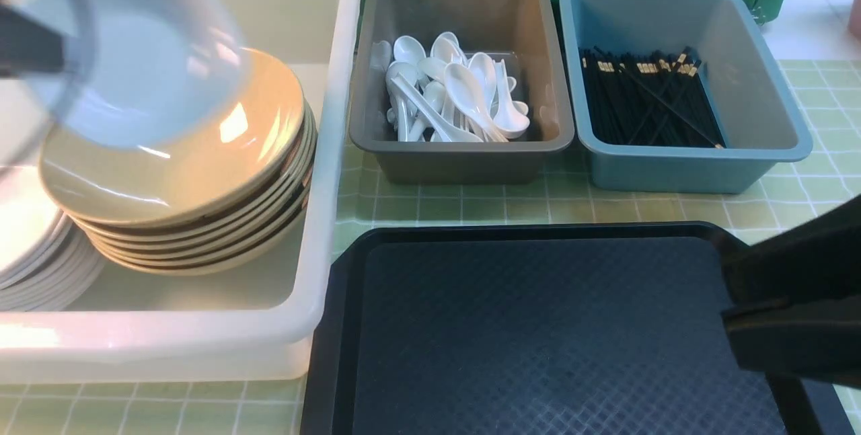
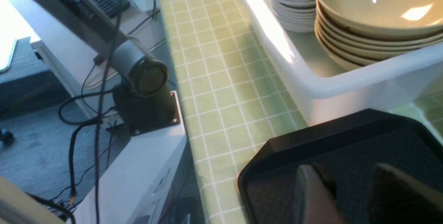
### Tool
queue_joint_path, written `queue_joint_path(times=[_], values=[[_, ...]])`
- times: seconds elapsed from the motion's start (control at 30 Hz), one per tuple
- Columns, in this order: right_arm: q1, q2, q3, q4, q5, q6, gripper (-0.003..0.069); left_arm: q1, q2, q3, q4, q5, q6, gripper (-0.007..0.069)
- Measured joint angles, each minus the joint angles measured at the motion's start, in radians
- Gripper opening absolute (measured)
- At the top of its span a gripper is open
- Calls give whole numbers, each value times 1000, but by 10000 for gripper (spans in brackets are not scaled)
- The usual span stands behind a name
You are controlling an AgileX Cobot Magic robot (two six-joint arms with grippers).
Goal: On green table put chopsticks spoon bowls plates into blue grey white boxes.
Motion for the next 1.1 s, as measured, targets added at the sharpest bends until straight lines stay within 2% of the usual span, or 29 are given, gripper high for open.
queue_joint_path(times=[0.17,0.27,0.33,0.5,0.73,1.1], values=[[0,0,0,0,-6,0,235,139,-26,173,18,-158,-99,15],[0,0,0,0,-6,0,235,169,-44,251,28,-243,-124,15],[0,0,0,0,-6,0,236,179,-78,339,25,-361,-136,15],[0,0,0,-5,-6,0,236,198,-128,421,13,-485,-164,15],[0,0,0,-43,-6,0,236,257,-135,431,2,-526,-211,15],[0,0,0,-47,-5,0,236,259,-75,493,0,-573,-223,16]])
